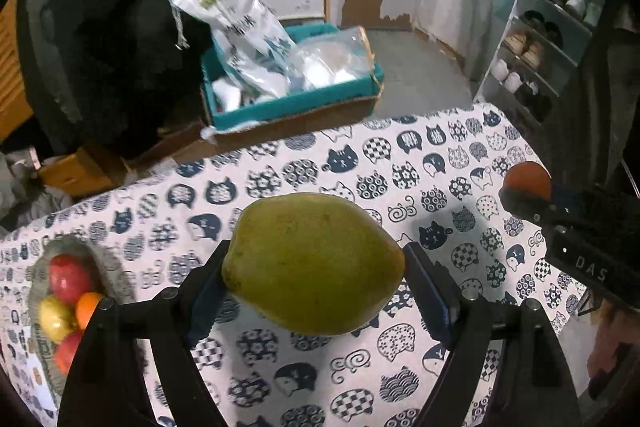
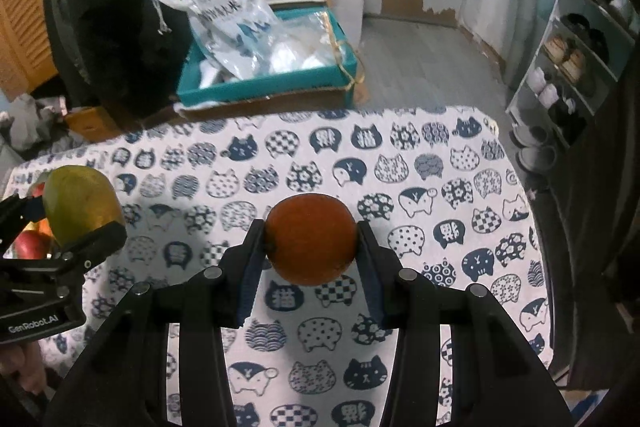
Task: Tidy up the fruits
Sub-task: 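Lift the pear with the left tool while the right tool carries the tangerine toward the bowl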
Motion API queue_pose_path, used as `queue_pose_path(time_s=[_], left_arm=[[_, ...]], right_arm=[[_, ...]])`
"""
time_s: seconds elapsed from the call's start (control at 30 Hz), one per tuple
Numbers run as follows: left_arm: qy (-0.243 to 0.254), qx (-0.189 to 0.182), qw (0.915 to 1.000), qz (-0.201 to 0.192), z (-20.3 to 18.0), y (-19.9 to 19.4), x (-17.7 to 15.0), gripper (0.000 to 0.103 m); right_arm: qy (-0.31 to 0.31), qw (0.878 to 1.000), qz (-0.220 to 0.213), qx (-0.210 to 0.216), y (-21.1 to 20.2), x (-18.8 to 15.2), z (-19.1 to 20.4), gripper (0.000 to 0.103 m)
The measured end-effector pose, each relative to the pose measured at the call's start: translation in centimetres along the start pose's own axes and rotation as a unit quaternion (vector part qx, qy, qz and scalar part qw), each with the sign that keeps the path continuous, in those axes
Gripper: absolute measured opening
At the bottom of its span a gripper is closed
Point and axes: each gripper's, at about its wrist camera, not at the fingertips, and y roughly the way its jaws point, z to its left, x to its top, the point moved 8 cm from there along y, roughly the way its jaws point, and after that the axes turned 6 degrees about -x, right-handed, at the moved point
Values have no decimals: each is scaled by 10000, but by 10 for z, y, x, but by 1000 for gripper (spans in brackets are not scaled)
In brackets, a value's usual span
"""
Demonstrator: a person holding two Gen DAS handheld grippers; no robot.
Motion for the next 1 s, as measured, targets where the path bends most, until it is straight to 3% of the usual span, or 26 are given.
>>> queue_pose_path(time_s=[0.63,1.0], left_arm=[[-317,171,9964,-766,35,-107,6,85],[-531,383,9923,-1054,66,-149,-1,85]], right_arm=[[-327,9960,-794,258,-94,30,45,43],[-617,9896,-1162,579,-132,47,92,43]])
